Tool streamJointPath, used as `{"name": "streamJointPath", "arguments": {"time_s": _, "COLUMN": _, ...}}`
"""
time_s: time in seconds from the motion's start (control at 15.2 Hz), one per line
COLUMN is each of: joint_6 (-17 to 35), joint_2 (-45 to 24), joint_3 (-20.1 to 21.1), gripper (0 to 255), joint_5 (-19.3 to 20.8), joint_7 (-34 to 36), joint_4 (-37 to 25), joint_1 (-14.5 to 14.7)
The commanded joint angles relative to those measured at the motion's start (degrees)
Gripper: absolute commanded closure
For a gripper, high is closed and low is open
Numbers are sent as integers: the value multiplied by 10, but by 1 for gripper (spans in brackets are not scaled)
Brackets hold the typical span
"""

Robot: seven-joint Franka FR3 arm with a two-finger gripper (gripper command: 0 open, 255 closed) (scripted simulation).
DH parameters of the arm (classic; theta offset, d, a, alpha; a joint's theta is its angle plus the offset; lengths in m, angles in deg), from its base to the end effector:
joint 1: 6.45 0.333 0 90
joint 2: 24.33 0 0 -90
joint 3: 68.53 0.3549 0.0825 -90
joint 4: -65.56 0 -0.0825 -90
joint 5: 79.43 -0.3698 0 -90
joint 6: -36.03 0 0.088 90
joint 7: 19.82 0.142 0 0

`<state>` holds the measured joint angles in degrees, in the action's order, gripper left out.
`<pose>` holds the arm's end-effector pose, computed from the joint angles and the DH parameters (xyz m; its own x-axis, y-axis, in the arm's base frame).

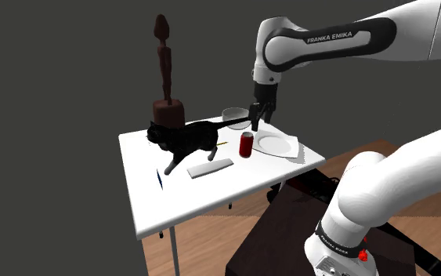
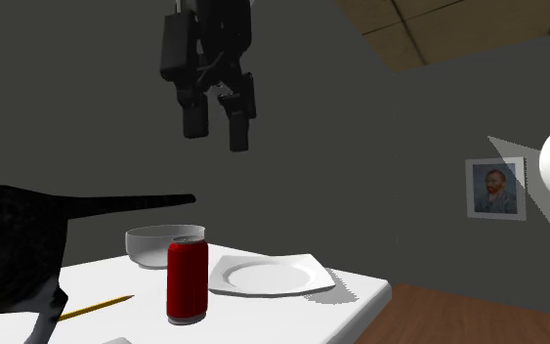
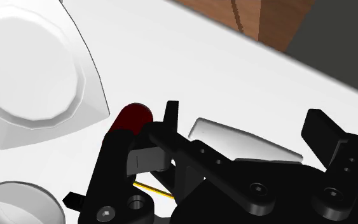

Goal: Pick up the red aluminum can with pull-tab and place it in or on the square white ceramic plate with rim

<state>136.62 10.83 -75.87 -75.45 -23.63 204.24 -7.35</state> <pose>0.3183 -0.0608 0.5160 0.9979 -0.0372 -0.0538 -0.0377 -0.9992 -0.0098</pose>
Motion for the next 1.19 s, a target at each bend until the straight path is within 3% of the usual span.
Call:
{"name": "streamJointPath", "arguments": {"time_s": 0.0, "joint_6": 41, "joint_2": -35, "joint_3": -15, "gripper": 0, "joint_5": 6, "joint_7": -14, "joint_4": 0, "joint_1": -5}}
{"name": "streamJointPath", "arguments": {"time_s": 0.46, "joint_6": 155, "joint_2": -159, "joint_3": -66, "gripper": 0, "joint_5": 11, "joint_7": -67, "joint_4": -25, "joint_1": -17}}
{"name": "streamJointPath", "arguments": {"time_s": 0.86, "joint_6": 235, "joint_2": -281, "joint_3": -104, "gripper": 0, "joint_5": -16, "joint_7": -122, "joint_4": -77, "joint_1": -24}}
{"name": "streamJointPath", "arguments": {"time_s": 1.12, "joint_6": 266, "joint_2": -307, "joint_3": -108, "gripper": 0, "joint_5": -25, "joint_7": -132, "joint_4": -72, "joint_1": -25}}
